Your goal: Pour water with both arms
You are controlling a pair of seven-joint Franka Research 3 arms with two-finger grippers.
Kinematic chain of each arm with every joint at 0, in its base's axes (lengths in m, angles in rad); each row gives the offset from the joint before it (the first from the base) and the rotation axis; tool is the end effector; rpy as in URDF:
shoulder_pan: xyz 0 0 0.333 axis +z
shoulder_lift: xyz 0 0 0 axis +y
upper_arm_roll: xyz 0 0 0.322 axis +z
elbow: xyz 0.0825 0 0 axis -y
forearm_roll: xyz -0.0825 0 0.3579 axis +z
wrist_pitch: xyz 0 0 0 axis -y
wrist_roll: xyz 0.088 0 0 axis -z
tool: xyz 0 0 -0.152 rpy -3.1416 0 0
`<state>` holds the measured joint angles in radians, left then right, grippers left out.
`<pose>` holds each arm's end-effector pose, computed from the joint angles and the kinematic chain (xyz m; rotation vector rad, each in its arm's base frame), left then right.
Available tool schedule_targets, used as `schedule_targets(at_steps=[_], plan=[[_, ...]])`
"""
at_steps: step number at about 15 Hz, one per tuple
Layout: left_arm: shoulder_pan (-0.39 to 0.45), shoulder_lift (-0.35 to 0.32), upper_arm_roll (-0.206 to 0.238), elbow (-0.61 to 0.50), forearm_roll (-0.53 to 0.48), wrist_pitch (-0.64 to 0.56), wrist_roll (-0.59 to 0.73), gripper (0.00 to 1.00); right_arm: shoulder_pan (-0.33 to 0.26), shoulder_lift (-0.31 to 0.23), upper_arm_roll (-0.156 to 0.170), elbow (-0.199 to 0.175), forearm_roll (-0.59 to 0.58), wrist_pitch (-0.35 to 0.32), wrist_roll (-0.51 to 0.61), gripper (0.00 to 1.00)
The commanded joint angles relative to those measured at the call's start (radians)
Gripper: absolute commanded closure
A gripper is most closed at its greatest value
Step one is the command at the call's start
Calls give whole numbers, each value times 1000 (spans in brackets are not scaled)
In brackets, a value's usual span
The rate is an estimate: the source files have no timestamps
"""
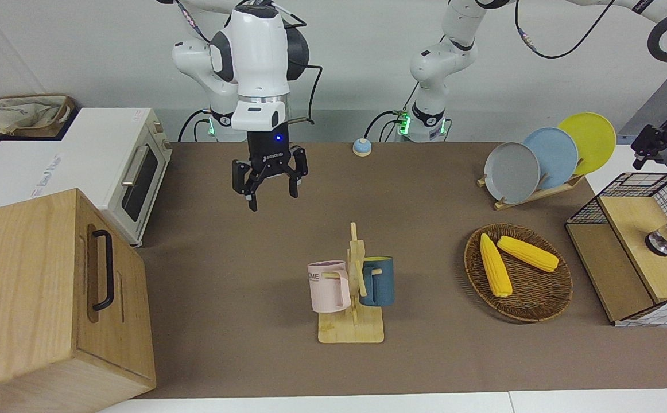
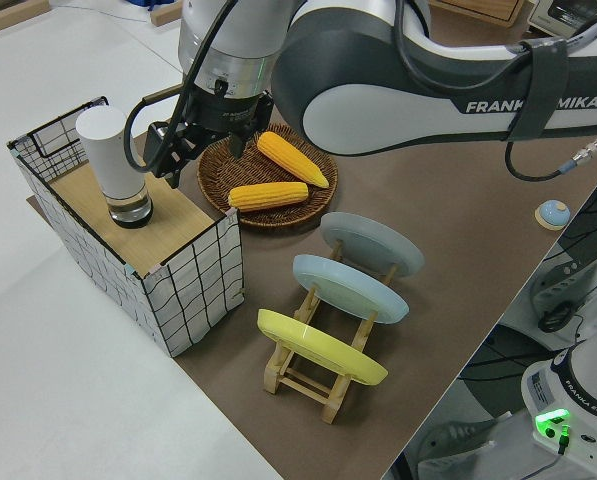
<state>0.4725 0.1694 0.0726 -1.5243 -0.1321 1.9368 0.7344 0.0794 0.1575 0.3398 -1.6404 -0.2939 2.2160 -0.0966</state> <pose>0.5419 0.3077 0.5492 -3.0532 0.2442 -0.4078 0.5982 0.2301 0.5419 2.7761 0.8996 0.6774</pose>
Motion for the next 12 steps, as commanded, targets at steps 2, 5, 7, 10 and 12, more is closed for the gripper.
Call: schedule_targets(at_steps=[2, 5, 7, 10, 12], plan=[[43, 68, -11, 21, -95, 117, 68, 5, -12, 53, 4, 7, -28, 71, -55, 11], [41, 114, -13, 16, -182, 241, 68, 2, -4, 115, 4, 27, -36, 149, -57, 13], [40, 153, -17, 18, -253, 327, 89, 2, 5, 154, 4, 45, -40, 149, -57, 13], [40, 194, -25, 18, -349, 425, 146, 2, 31, 215, 2, 106, -50, 148, -57, 15], [40, 209, -30, 19, -394, 461, 154, 2, 48, 252, -1, 145, -103, 148, -60, 17]])
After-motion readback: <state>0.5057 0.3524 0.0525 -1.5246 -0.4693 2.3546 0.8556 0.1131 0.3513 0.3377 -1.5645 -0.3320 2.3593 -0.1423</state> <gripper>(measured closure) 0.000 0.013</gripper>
